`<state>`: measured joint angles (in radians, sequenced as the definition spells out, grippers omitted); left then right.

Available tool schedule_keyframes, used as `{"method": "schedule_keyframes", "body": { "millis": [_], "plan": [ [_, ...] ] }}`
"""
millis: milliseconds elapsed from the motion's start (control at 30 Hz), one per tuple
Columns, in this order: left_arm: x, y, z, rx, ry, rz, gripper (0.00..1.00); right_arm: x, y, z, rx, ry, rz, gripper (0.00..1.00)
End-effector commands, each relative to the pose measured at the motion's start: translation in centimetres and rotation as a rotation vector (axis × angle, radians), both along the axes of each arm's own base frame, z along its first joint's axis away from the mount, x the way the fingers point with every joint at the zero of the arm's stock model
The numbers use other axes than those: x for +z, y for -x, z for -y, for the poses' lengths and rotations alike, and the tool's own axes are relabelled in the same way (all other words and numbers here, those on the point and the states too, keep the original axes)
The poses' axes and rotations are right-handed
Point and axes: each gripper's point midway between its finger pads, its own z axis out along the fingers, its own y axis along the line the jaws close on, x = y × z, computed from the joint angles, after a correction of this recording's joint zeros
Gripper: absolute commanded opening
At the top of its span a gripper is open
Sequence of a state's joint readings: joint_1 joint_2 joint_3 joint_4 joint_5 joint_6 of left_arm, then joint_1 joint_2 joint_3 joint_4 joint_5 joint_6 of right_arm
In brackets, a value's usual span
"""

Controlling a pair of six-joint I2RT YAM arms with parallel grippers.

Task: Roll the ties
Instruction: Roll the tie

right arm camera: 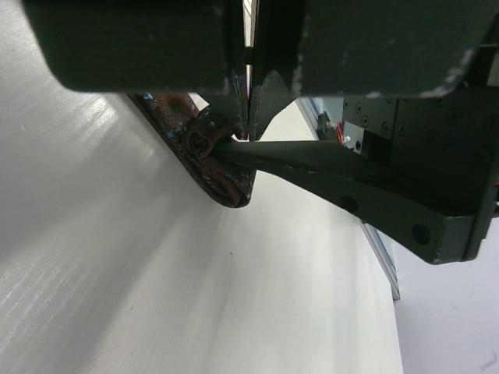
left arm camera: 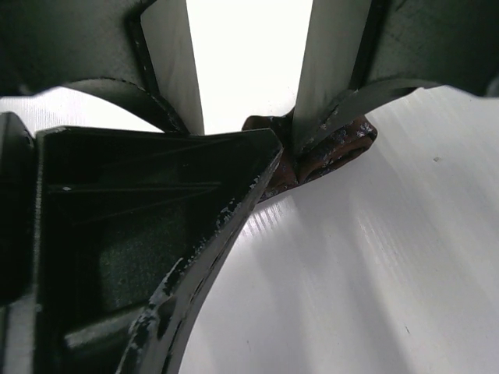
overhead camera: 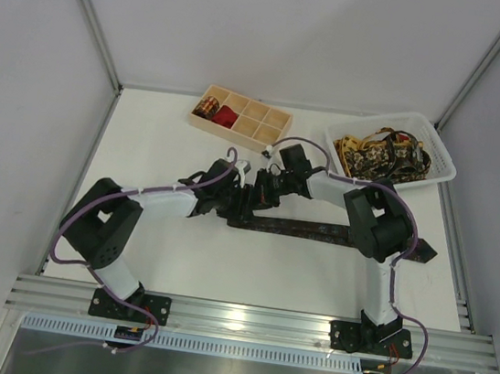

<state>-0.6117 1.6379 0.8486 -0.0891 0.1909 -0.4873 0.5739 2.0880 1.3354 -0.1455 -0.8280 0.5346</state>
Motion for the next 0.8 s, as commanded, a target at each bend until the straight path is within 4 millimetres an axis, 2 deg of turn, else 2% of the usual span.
{"method": "schedule_keyframes", "body": {
  "millis": [0, 100, 400, 500, 633, 767],
  "plan": [
    [-3.1, 3.2, -2.0, -0.024, -0.103, -0.102, 0.56, -0.7, 2.0, -0.4, 0.042, -0.014, -0.048, 0.0],
    [-2.9, 3.1, -2.1, -0.023, -0.103, -0.093, 0.56, -2.1, 2.1, -0.3, 0.036, -0.003, -0.071, 0.0],
    [-2.2, 2.9, -2.1, -0.028, -0.107, -0.077, 0.56, -4.1, 3.2, 0.5, 0.026, 0.067, -0.067, 0.0],
    [-1.2, 2.6, -1.9, -0.035, -0.097, -0.059, 0.58, -5.2, 3.5, 1.3, 0.014, 0.113, -0.053, 0.0],
    [1.2, 2.0, -1.6, -0.044, -0.074, -0.02, 0.61, -6.5, 4.0, 2.0, 0.006, 0.144, -0.062, 0.0],
    [3.3, 1.4, -2.0, -0.028, 0.001, -0.01, 0.63, -6.9, 4.3, 2.2, 0.001, 0.145, -0.061, 0.0]
  ]
}}
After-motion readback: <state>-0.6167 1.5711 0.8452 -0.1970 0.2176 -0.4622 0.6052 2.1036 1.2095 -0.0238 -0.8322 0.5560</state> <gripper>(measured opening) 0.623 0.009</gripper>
